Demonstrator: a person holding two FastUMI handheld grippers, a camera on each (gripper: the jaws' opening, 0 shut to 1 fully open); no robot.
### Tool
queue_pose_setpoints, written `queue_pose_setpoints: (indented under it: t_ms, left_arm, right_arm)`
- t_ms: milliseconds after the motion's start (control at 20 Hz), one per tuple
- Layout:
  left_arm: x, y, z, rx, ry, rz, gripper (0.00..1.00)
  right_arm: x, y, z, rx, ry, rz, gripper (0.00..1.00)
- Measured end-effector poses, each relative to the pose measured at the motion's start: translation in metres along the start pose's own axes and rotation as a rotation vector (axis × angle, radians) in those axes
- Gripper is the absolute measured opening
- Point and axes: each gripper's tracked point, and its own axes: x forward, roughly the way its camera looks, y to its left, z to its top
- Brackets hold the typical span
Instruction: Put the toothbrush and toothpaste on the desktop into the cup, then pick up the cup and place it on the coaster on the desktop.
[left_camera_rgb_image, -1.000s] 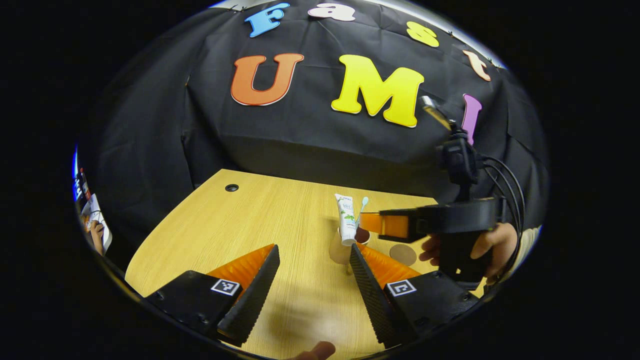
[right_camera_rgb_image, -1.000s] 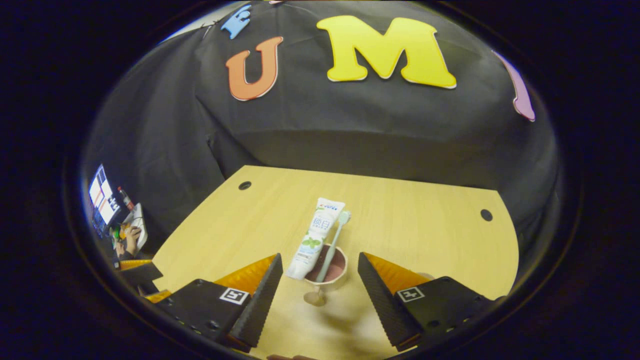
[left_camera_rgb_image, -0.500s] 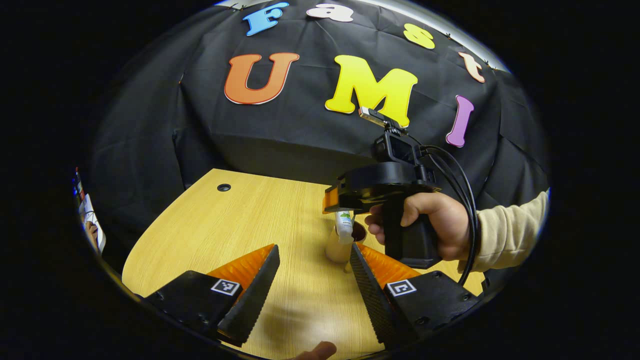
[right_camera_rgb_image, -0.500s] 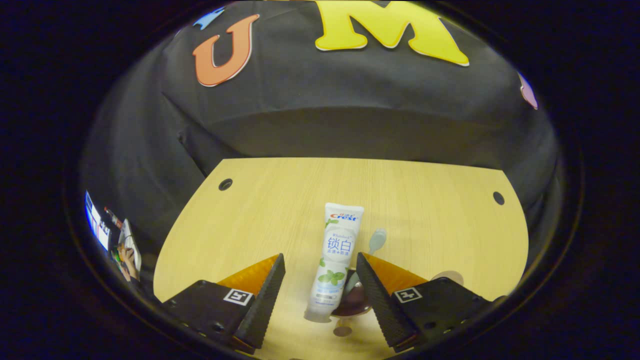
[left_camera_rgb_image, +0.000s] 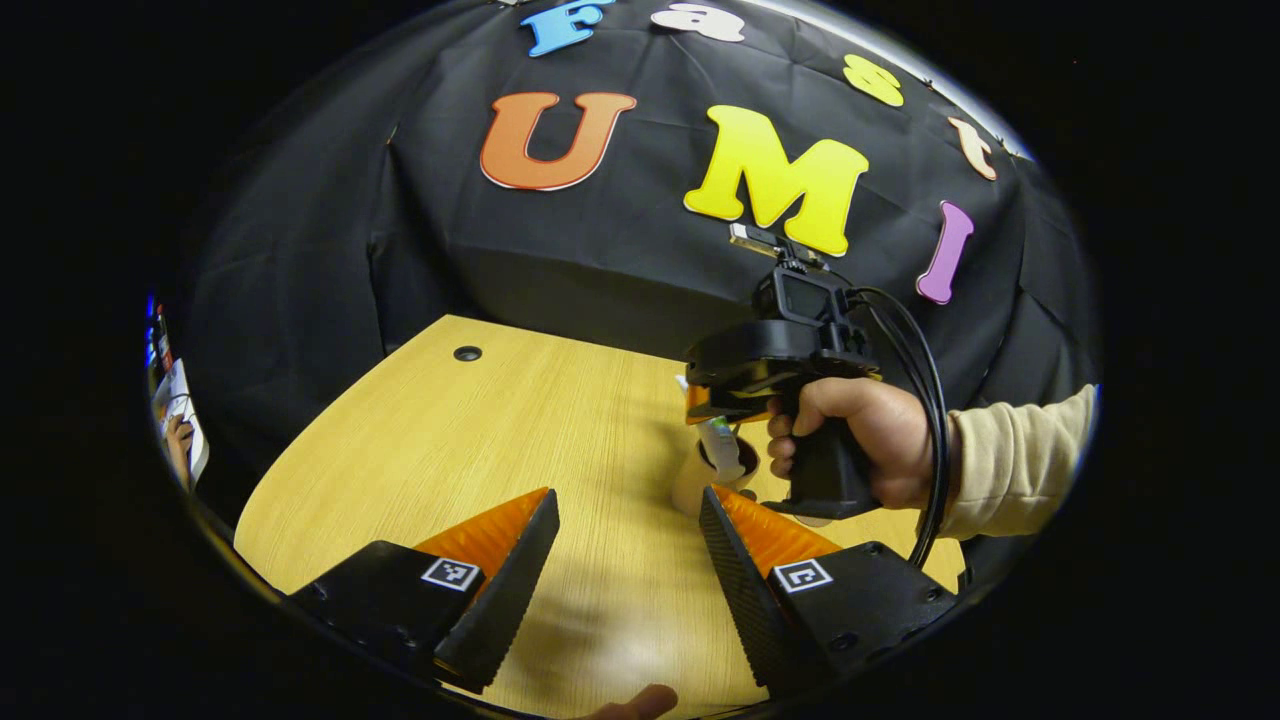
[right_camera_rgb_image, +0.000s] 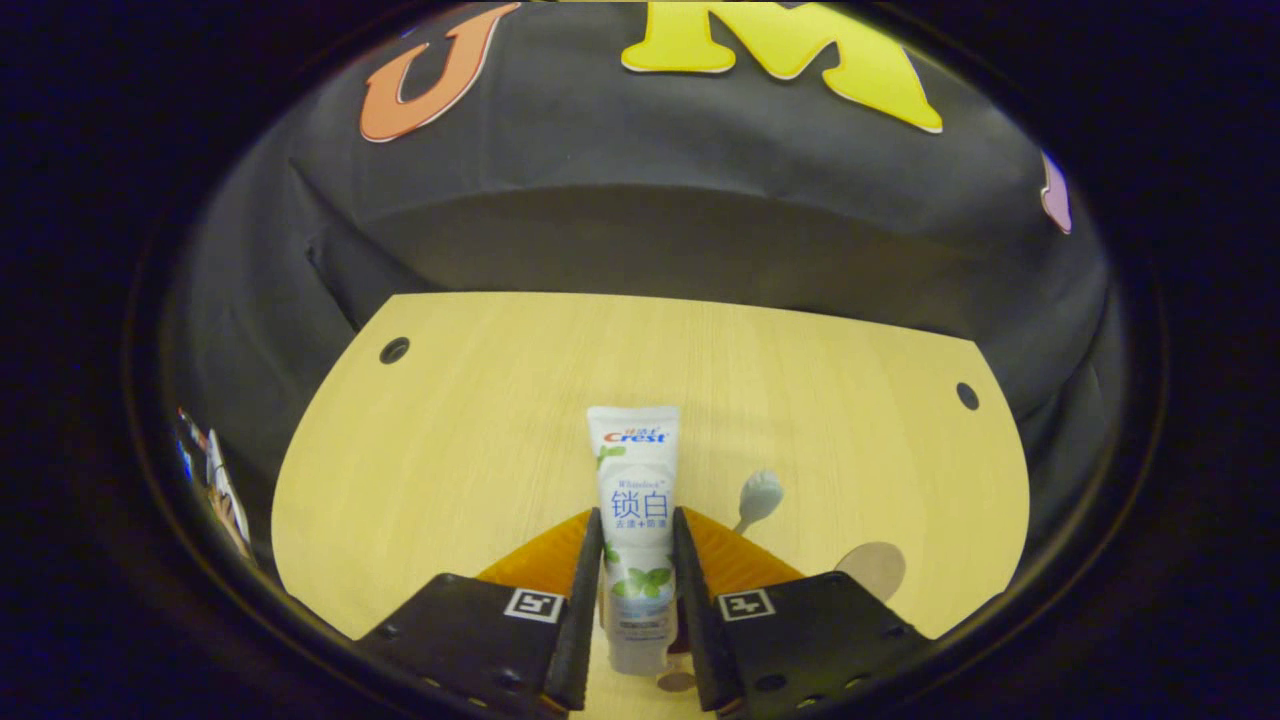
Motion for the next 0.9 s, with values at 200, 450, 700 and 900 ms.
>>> queue_pose_setpoints:
  t_ms: [200, 450, 700, 900]
  left_arm:
    - [0.001, 0.001, -0.005, -0.034, 0.016, 0.005, 0.91]
    - [-0.001, 0.0, -0.007, -0.004, 0.022, 0.023, 0.91]
    - [-0.001, -0.009, -0.027, -0.018, 0.077, 0.003, 0.91]
    - [-0.009, -0.017, -0.018, 0.02, 0.077, 0.011, 0.91]
  right_arm:
    - [-0.001, -0.002, 0.0, -0.016, 0.001, 0.043, 0.36]
    - [-0.026, 0.001, 0.009, -0.018, -0.099, 0.152, 0.33]
    - [-0.055, -0.014, 0.01, -0.06, -0.267, 0.19, 0.33]
    - [-0.073, -0.021, 0.008, -0.002, -0.294, 0.249, 0.33]
